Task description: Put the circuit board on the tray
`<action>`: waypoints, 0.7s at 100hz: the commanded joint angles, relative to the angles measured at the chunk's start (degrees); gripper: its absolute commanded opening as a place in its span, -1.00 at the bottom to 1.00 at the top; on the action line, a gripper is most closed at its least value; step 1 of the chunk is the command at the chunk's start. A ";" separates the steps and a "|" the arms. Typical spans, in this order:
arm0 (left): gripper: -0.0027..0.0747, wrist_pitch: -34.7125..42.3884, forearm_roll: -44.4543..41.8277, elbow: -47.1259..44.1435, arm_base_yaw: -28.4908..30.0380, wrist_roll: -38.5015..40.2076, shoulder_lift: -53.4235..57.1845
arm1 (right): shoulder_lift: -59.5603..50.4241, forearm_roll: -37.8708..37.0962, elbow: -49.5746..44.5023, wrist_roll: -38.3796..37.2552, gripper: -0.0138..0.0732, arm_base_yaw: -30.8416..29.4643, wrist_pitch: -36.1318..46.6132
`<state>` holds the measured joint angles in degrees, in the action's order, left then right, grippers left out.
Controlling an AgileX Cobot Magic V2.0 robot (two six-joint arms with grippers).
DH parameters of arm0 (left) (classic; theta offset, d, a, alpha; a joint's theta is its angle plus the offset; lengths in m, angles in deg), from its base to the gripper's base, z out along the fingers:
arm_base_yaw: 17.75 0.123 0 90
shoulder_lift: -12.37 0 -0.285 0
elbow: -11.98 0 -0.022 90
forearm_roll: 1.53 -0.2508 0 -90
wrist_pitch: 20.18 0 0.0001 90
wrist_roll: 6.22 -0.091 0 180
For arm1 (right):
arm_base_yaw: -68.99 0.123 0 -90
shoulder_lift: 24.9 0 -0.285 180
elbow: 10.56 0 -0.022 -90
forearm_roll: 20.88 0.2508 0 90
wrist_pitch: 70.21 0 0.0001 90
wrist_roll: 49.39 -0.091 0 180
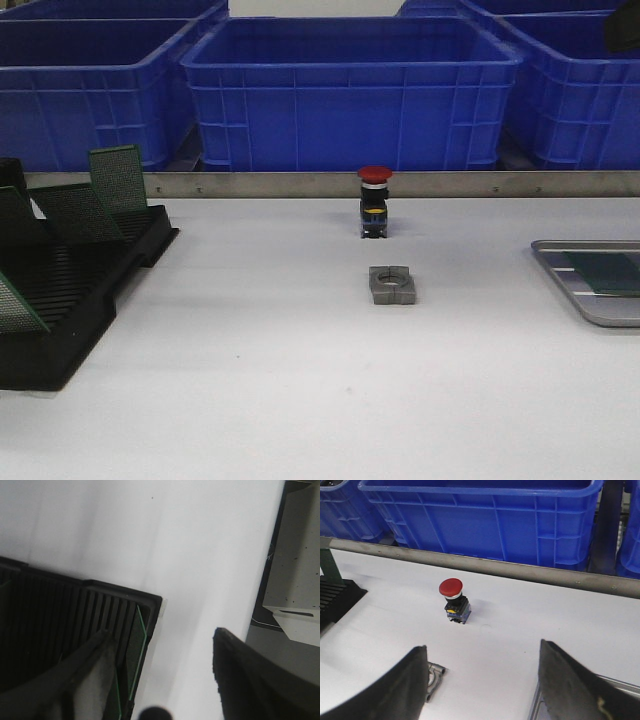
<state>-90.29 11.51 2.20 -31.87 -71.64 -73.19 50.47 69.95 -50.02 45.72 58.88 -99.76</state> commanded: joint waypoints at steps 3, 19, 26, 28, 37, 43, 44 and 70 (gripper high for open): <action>0.13 0.92 1.11 -0.22 0.12 1.96 1.03 | -1.53 1.65 1.31 0.21 0.46 -0.19 -2.52; 0.13 3.55 -2.82 -4.01 0.12 1.96 0.41 | -1.53 1.65 1.31 0.21 0.46 -0.19 -2.73; 0.13 4.25 -2.82 -4.89 0.12 1.96 -0.61 | -1.53 1.65 1.31 0.21 0.46 -0.19 -3.55; 0.13 4.47 -2.82 -5.15 0.12 1.96 -0.88 | -1.53 1.65 1.31 0.21 0.46 -0.19 -3.84; 0.13 6.08 -2.82 -5.26 0.12 1.96 -2.03 | -1.53 1.65 1.31 0.21 0.46 -0.19 -4.83; 0.13 8.35 -2.82 -5.26 0.12 1.96 -2.83 | -1.53 1.65 1.31 0.21 0.46 -0.19 -4.90; 0.13 8.58 -2.82 -5.30 0.12 1.96 -2.85 | -1.53 1.65 1.31 0.21 0.46 -0.19 -4.90; 0.13 11.03 -3.48 -5.40 0.12 1.96 -7.60 | -1.53 1.65 1.31 0.21 0.46 -0.19 -4.85</action>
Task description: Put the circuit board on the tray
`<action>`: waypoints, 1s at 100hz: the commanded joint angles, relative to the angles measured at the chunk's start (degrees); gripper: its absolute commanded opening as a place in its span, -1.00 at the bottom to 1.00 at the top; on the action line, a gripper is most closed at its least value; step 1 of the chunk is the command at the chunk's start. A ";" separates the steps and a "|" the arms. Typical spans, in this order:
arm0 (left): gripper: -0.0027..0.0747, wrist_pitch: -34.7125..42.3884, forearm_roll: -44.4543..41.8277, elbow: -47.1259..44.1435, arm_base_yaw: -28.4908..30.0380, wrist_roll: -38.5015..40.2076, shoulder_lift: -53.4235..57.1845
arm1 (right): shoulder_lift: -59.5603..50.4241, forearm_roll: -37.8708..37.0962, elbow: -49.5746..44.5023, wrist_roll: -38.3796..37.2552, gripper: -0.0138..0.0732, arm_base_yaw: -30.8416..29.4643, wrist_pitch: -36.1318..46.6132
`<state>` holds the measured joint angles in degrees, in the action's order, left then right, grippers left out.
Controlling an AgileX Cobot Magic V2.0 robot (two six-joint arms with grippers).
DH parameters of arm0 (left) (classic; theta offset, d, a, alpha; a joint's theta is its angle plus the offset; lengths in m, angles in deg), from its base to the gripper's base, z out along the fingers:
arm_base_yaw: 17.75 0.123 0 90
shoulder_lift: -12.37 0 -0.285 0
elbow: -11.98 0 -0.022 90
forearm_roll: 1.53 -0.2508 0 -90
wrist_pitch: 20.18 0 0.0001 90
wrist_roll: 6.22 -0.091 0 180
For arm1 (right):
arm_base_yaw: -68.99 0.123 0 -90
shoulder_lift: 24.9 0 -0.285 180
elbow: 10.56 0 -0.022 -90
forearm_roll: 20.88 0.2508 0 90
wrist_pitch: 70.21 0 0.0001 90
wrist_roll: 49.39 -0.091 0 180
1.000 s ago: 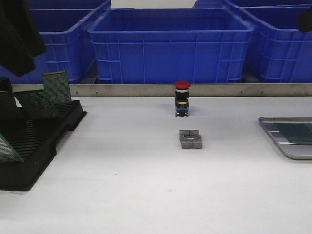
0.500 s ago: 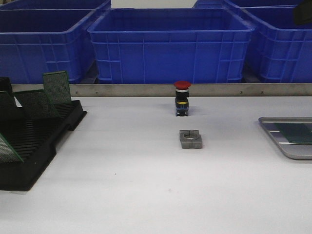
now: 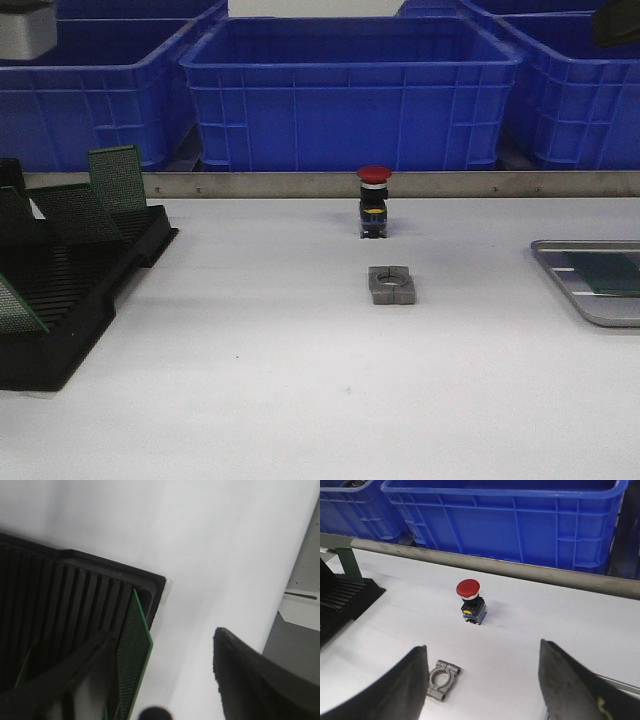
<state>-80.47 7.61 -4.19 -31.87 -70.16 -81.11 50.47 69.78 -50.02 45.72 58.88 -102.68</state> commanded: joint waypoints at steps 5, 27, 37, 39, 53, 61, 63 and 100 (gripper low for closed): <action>0.13 1.48 0.31 1.00 0.12 0.48 -0.52 | -1.53 1.82 1.31 0.21 0.46 -0.19 -1.93; 0.11 3.17 0.04 1.00 0.12 0.48 -3.47 | -1.53 1.82 1.31 0.21 0.46 -0.19 -1.93; -0.10 3.17 -0.09 1.00 0.12 0.48 -3.55 | -1.53 1.82 1.31 0.21 0.46 -0.19 -1.93; -0.17 3.17 -0.09 1.00 0.12 0.48 -3.55 | -1.53 1.82 1.31 0.21 0.46 -0.19 -1.93; -0.69 2.93 -0.09 1.00 0.12 0.48 -3.45 | -1.53 1.82 1.31 0.21 0.46 -0.19 -1.93; -0.92 2.19 -0.54 1.10 0.12 0.48 -3.35 | -1.53 1.82 1.31 0.21 0.46 -0.19 -1.93; -0.98 1.86 -0.86 1.24 0.12 0.48 -3.34 | -1.53 1.82 1.31 0.21 0.46 -0.19 -1.93; -0.98 -6.94 -0.85 11.89 0.12 0.48 -1.69 | -1.53 1.82 1.31 0.21 0.46 -0.19 -1.93</action>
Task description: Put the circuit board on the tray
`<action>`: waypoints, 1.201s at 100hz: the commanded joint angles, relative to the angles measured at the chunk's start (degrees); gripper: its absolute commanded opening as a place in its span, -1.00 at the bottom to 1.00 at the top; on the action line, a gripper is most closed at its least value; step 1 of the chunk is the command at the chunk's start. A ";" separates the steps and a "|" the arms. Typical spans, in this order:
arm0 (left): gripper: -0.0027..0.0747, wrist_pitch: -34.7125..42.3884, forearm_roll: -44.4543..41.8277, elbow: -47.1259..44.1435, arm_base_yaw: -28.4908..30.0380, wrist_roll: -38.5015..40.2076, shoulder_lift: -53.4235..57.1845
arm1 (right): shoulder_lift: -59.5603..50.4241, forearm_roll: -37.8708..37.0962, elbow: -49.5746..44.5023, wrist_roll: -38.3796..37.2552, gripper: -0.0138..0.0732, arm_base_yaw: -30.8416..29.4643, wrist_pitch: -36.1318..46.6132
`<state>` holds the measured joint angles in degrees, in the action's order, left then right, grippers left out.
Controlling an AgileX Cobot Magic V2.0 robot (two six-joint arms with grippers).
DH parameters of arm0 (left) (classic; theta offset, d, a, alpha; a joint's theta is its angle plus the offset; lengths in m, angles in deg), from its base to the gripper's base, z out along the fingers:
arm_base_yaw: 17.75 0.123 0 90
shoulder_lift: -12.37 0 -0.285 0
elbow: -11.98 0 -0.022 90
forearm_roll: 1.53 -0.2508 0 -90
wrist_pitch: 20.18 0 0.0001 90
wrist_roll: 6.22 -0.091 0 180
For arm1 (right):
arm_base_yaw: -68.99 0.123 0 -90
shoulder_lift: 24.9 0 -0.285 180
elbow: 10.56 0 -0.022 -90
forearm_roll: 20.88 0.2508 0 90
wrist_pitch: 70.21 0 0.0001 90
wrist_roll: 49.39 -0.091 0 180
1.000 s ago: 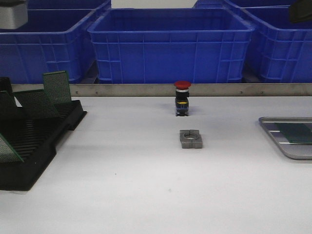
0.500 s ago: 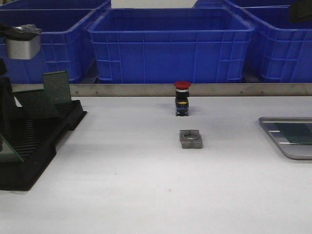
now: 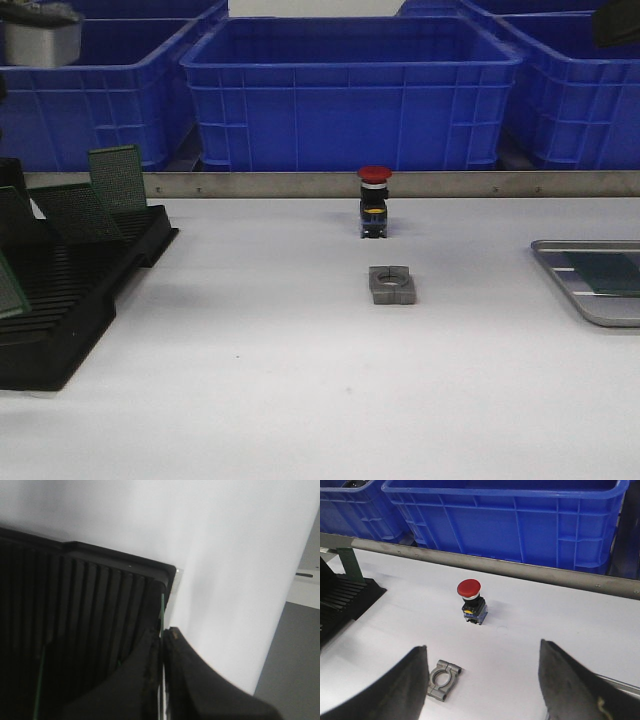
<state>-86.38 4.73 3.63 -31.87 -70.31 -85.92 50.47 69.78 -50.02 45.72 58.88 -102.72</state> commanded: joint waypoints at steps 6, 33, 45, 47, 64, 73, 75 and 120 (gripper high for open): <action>-0.98 -0.62 4.14 5.81 0.12 0.63 3.60 | -1.53 1.82 1.31 0.21 0.46 -0.19 -1.89; -0.98 4.21 28.26 8.08 -0.84 -8.54 3.50 | -1.47 1.65 1.31 1.05 0.46 -0.19 -8.82; -0.98 6.83 36.14 8.08 -3.92 -13.79 2.44 | -0.99 0.96 1.31 3.43 0.46 0.50 -14.91; -0.98 7.26 36.63 8.08 -4.62 -14.40 2.31 | -0.80 0.80 1.31 3.65 0.46 0.91 -15.65; -0.98 9.84 39.80 8.08 -10.02 -14.70 0.24 | 0.66 -3.30 1.31 8.48 0.46 8.10 -17.20; -0.98 10.37 41.09 8.08 -12.57 -14.70 -0.87 | 1.69 -4.69 1.31 11.20 0.46 13.11 -16.67; -0.98 10.37 41.35 8.08 -12.83 -14.70 -1.00 | 1.90 -4.84 1.31 11.66 0.46 13.87 -16.36; -0.98 10.15 43.03 8.08 -15.83 -14.70 -2.20 | 10.52 -2.12 1.31 17.82 0.46 26.67 -12.10</action>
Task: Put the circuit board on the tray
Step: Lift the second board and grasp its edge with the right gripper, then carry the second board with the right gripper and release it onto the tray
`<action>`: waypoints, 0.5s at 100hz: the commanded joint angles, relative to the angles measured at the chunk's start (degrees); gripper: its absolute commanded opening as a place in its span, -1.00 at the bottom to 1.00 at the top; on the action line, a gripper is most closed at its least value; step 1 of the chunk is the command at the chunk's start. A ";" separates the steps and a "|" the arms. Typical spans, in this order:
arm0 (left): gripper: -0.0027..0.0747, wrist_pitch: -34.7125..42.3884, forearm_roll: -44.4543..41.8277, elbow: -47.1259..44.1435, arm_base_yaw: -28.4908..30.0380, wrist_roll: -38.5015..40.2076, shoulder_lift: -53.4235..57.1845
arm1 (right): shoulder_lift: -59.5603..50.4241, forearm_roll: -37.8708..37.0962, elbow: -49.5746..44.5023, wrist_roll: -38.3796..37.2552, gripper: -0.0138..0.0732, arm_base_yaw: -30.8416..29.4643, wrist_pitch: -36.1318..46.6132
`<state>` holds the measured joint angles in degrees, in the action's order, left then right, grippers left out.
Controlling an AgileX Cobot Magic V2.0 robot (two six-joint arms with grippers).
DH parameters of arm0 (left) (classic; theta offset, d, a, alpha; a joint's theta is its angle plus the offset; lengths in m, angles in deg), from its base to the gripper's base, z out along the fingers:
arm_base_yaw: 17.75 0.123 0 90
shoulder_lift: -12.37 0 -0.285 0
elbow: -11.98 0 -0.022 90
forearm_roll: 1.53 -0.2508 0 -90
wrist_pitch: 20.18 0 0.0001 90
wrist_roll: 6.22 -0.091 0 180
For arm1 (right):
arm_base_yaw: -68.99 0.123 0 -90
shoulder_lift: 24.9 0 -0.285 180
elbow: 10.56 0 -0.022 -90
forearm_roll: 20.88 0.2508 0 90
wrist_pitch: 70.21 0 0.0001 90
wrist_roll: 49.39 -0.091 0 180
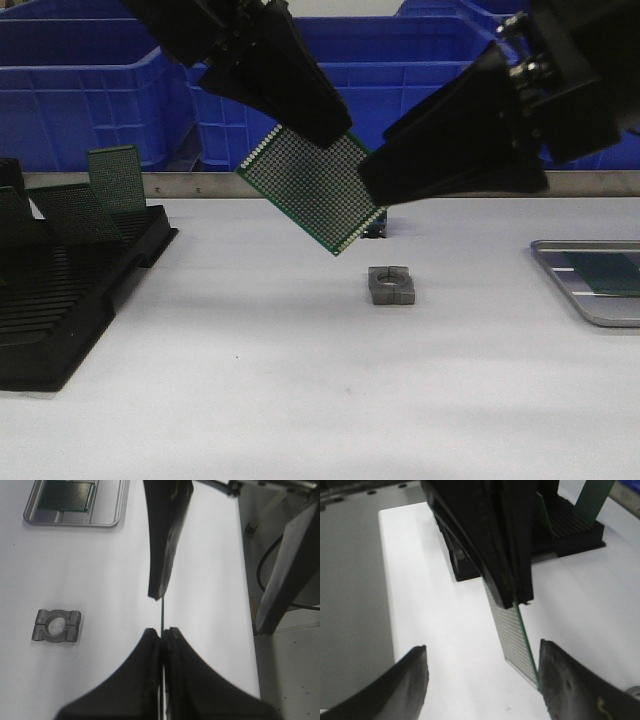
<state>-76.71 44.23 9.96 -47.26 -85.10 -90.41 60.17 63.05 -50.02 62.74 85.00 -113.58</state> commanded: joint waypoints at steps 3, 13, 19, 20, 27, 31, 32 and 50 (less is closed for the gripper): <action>-0.98 0.48 3.54 1.76 -0.43 0.10 2.29 | 1.74 5.61 1.31 0.85 0.46 0.56 -1.16; -0.98 0.35 3.54 1.76 -0.43 0.10 2.29 | 4.69 8.61 1.50 0.85 0.46 0.56 -0.72; -0.98 0.35 3.54 1.76 -0.43 0.10 2.29 | 6.36 9.50 1.88 0.85 0.46 0.56 -0.72; -0.98 0.35 3.54 1.76 -0.43 0.10 2.29 | 6.36 9.50 1.93 0.85 0.46 0.56 -0.72; -0.98 0.26 3.54 1.76 -0.43 0.10 2.29 | 7.23 9.50 2.19 0.85 0.46 0.56 -0.72; -0.98 0.26 3.54 1.76 -0.43 0.10 2.29 | 7.35 9.50 2.31 0.85 0.46 0.56 -0.72; -0.98 0.26 3.54 1.76 -0.43 0.10 2.29 | 7.35 9.50 2.30 0.85 0.46 0.56 -0.67; -0.98 0.26 3.54 1.76 -0.43 0.10 2.29 | 7.35 9.50 2.55 0.85 0.09 0.56 -0.67</action>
<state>-76.71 44.23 9.96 -47.26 -85.10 -90.41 69.10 69.87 -49.16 62.99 85.45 -111.69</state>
